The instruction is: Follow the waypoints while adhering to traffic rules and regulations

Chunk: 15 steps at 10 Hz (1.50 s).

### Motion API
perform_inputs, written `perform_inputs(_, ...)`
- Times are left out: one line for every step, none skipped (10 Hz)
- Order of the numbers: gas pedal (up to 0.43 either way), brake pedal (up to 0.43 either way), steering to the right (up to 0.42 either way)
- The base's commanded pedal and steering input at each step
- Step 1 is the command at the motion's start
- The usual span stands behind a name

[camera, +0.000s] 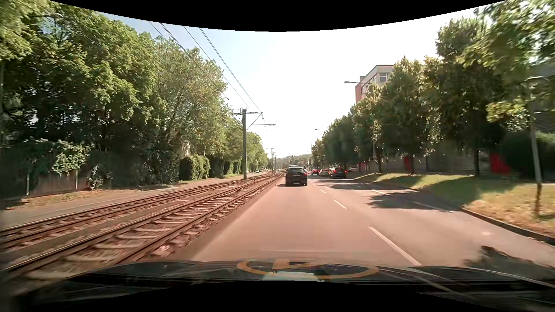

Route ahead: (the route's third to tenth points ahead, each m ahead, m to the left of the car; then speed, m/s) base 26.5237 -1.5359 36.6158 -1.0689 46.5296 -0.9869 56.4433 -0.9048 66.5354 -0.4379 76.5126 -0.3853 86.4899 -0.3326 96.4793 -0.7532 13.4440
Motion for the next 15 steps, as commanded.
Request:
perform_inputs(0.189, 0.0, -0.004)
perform_inputs(0.189, 0.0, -0.004)
perform_inputs(0.157, 0.0, -0.003)
perform_inputs(0.157, 0.0, -0.003)
perform_inputs(0.15, 0.0, -0.004)
perform_inputs(0.13, 0.0, -0.004)
perform_inputs(0.13, 0.0, -0.003)
perform_inputs(0.13, 0.0, -0.003)
perform_inputs(0.13, 0.0, -0.003)
perform_inputs(0.13, 0.0, -0.003)
perform_inputs(0.13, 0.0, -0.002)
perform_inputs(0.13, 0.0, -0.002)
perform_inputs(0.13, 0.0, -0.002)
perform_inputs(0.118, 0.0, -0.002)
perform_inputs(0.087, 0.0, -0.002)
